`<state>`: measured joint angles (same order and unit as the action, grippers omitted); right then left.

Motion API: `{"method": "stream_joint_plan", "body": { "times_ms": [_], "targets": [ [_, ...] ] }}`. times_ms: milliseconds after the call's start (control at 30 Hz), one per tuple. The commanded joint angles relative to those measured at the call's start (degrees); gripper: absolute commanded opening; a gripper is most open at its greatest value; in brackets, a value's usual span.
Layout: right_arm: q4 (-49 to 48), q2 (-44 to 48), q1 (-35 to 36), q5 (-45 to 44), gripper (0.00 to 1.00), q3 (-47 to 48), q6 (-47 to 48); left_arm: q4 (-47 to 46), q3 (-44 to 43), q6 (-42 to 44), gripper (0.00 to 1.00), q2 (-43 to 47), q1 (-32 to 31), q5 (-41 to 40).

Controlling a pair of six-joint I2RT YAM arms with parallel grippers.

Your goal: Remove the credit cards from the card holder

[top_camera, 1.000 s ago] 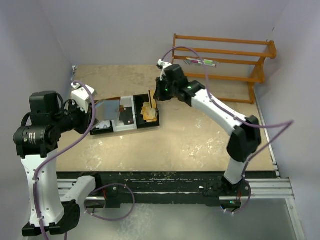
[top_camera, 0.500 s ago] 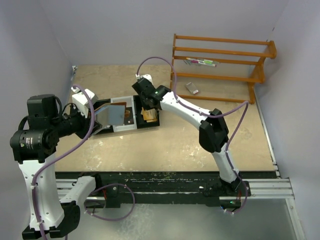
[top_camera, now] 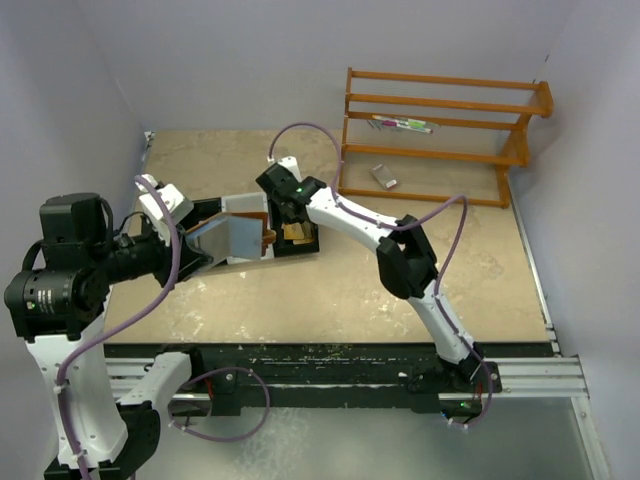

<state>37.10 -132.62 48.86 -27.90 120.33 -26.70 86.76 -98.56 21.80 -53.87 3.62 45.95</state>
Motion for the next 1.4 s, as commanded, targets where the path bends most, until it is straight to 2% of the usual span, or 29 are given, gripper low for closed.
{"method": "stream_joint_plan", "body": {
  "times_ms": [0,233,267,533,733,833,1067,1267,1367],
  "targets": [
    [0.78,-1.72,0.36,-3.14,0.0,4.5,-2.3,1.0,-4.91,2.05,0.14,-0.28,-0.1,5.62],
    [1.29,-3.87,1.0,-3.4,0.0,7.62,-2.81,1.04,-4.8,2.72,0.14,0.21,-0.1,5.94],
    [0.95,-3.32,1.05,-2.97,0.03,7.38,-2.91,1.04,-4.86,2.72,0.14,0.11,-0.1,6.07],
    [-4.82,5.98,1.24,4.59,0.44,3.77,-2.29,-0.42,-3.93,2.11,0.14,0.16,-0.11,6.72],
    [-7.25,13.33,1.24,10.65,0.56,1.44,-1.97,-0.78,-3.85,1.57,0.14,0.14,-0.08,6.94],
    [-8.63,19.36,1.19,15.98,0.61,-4.33,-1.95,-1.39,-3.34,0.9,0.14,0.16,-0.15,7.58],
    [-20.22,38.01,0.94,26.43,0.76,-21.09,2.13,-2.23,-1.31,0.41,0.13,-0.08,-0.08,11.59],
    [-25.7,47.77,0.11,39.8,0.8,-29.49,2.75,-1.25,-1.2,0.77,0.12,-1.45,-0.05,13.44],
    [-32.74,52.04,-0.08,48.35,0.81,-33.68,1.95,-0.95,-1.08,0.8,0.12,-2.07,-0.05,14.68]
  ]
}}
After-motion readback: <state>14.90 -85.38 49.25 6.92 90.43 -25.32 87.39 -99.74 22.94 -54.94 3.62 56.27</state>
